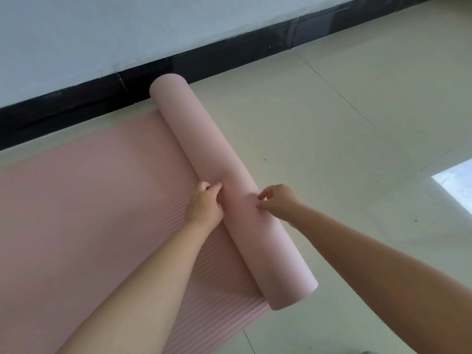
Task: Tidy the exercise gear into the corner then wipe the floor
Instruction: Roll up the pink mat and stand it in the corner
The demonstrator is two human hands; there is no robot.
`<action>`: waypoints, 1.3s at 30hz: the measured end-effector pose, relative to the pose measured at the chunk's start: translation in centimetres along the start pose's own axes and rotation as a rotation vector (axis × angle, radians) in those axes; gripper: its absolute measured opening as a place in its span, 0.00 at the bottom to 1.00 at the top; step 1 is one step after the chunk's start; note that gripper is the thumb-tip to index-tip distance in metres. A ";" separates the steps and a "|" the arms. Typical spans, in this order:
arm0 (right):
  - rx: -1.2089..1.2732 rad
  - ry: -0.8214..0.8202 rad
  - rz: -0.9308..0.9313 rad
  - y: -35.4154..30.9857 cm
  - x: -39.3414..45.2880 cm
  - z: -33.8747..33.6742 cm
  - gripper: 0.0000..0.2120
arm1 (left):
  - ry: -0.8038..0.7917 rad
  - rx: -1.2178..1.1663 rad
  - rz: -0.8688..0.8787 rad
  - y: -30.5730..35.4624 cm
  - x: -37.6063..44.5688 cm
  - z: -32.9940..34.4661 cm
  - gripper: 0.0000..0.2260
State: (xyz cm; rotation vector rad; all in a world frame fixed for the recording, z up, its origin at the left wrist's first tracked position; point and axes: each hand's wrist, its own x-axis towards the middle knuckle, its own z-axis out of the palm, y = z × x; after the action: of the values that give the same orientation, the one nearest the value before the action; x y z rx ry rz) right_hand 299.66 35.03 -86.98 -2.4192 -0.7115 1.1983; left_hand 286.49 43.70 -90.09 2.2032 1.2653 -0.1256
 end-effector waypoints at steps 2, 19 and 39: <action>0.018 -0.038 -0.024 -0.4 -0.4 0.2 0.12 | -0.029 -0.011 -0.048 -0.3 -0.2 -0.8 0.21; 0.136 -0.026 -0.175 -2.0 -3.6 5.2 0.18 | 0.053 0.096 0.005 -6.3 -3.4 -5.3 0.39; -0.002 -0.111 -0.075 -5.3 -6.8 11.6 0.16 | 0.066 0.464 -0.086 -9.3 -6.4 -6.8 0.19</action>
State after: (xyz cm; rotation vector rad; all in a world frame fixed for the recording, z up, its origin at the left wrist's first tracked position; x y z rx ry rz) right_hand 285.27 36.38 -86.74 -2.3203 -0.8294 1.3106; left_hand 274.06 46.00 -86.33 2.5540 1.4855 -0.4207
